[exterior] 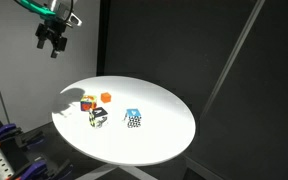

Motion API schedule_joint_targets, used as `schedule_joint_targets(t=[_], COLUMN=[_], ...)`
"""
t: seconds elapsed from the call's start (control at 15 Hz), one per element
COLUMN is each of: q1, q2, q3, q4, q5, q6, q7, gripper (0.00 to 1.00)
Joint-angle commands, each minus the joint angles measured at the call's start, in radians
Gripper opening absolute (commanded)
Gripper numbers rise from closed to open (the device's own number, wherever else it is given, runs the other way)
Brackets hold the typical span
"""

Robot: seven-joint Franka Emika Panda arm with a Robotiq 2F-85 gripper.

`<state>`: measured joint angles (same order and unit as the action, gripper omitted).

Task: Pick up the block with the number four on it and put it on the block to the bottom far left

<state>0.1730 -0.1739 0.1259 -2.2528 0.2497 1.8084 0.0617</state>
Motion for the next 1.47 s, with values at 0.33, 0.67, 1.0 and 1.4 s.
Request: schedule_joint_targets(t=[0.33, 0.67, 1.0, 1.4], q1=[-0.012, -0.032, -0.072, -0.116], q2=[-0.005, -0.006, 0.010, 0.060], q3=[0.009, 0.003, -0.007, -0.018], q4=[-0.003, -0.009, 0.003, 0.023], q5=[-0.006, -0.038, -0.103, -0.211], q6=[0.024, 0.111, 0.184, 0.282], q7=[0.013, 0.038, 0.102, 0.229], gripper=[1.00, 1.00, 1.00, 1.00])
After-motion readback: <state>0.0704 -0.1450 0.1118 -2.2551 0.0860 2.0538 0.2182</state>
